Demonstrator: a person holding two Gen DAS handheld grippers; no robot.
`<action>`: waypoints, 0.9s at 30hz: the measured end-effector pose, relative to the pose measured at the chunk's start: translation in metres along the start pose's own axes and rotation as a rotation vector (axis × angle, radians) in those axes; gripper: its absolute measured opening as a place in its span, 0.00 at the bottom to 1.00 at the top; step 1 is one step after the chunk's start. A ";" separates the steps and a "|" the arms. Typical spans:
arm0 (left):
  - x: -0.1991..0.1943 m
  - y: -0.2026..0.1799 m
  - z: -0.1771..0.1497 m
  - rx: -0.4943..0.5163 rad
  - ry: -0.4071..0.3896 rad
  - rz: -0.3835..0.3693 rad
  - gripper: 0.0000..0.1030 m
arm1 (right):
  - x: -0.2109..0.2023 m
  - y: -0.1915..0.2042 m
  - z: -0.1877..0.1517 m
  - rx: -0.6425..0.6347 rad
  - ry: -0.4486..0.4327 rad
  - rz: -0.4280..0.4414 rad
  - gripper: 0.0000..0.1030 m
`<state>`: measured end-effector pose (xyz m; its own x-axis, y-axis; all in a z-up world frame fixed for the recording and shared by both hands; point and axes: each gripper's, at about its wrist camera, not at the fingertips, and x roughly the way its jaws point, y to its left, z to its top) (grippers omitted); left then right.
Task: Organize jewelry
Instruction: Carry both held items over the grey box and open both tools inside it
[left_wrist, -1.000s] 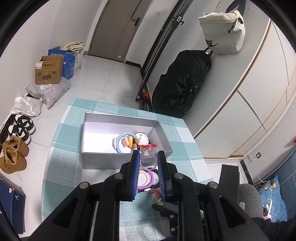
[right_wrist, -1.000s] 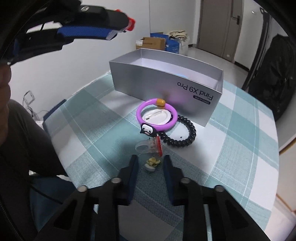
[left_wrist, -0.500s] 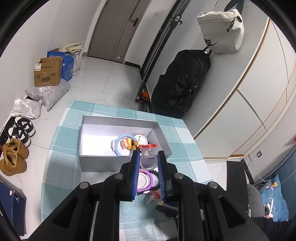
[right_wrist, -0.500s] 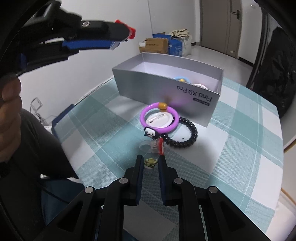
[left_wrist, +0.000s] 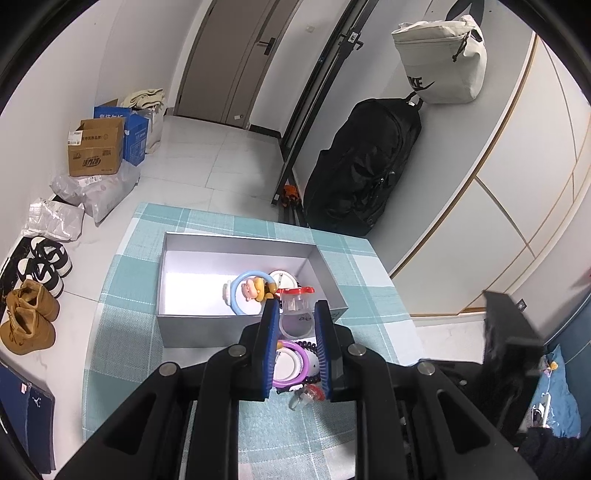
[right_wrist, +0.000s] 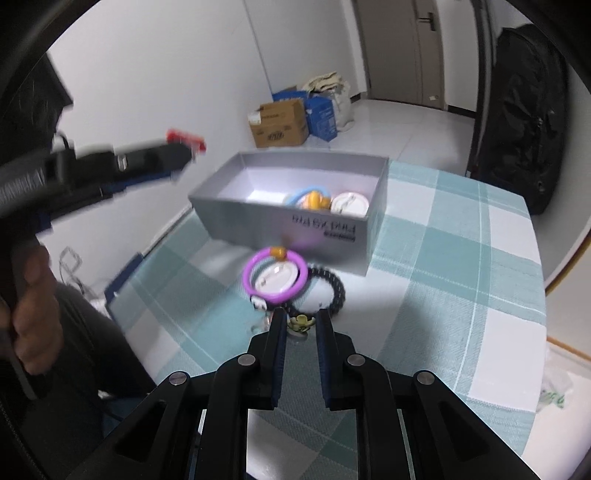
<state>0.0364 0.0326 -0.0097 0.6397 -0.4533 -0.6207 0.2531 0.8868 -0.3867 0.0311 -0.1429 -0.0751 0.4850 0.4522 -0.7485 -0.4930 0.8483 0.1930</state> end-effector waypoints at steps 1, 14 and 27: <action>0.001 0.001 0.000 -0.005 -0.001 -0.002 0.14 | -0.004 -0.003 0.003 0.014 -0.017 0.002 0.14; 0.023 0.010 0.019 -0.016 0.008 0.013 0.14 | -0.023 -0.010 0.050 0.042 -0.137 0.083 0.14; 0.052 0.019 0.032 -0.020 0.044 0.025 0.14 | 0.010 -0.021 0.102 0.038 -0.154 0.145 0.14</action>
<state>0.0979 0.0292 -0.0272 0.6131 -0.4346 -0.6598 0.2226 0.8963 -0.3835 0.1198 -0.1285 -0.0224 0.5172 0.6045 -0.6059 -0.5397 0.7798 0.3172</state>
